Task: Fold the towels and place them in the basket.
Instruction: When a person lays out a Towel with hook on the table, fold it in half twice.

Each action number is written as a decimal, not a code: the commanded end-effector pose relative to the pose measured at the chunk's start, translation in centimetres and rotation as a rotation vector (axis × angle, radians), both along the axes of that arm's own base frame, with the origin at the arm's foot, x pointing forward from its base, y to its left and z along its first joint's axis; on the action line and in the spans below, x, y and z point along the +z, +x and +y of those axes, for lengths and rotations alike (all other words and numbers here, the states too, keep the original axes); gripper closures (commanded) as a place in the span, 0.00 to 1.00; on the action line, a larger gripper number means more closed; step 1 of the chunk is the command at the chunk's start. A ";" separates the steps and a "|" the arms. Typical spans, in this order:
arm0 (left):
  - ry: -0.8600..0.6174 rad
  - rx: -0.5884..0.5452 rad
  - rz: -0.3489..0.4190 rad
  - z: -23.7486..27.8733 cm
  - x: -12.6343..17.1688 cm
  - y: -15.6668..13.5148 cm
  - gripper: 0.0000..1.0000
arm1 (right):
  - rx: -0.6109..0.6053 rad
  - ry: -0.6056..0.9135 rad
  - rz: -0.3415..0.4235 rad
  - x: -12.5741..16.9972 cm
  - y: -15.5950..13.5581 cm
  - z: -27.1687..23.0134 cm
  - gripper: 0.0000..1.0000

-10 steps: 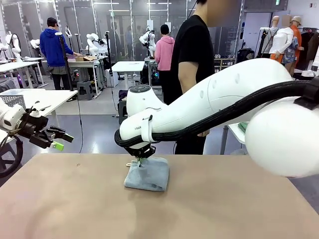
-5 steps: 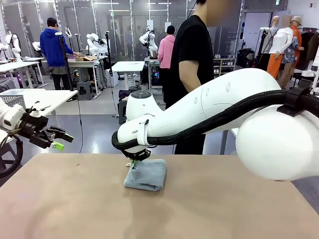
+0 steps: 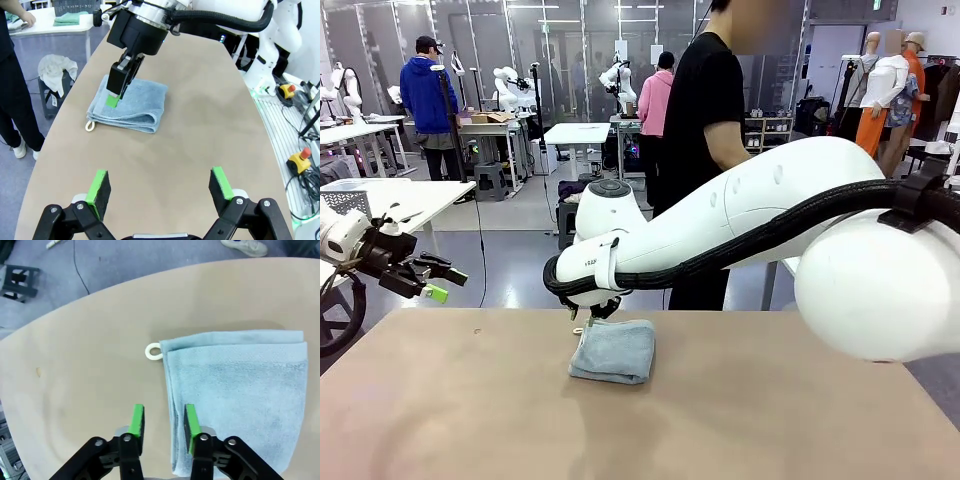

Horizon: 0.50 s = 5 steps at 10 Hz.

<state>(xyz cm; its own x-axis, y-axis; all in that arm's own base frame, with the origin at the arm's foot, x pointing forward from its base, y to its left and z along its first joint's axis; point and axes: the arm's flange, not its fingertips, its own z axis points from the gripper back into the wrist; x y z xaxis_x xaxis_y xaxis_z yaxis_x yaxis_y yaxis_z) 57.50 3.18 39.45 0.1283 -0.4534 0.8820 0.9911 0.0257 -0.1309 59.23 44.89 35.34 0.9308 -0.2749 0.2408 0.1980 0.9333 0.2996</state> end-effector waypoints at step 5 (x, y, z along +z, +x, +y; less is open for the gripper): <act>0.005 0.003 -0.010 -0.1 0.3 0.0 0.00 | 0.217 -0.058 0.106 2.4 -4.4 -12.8 0.38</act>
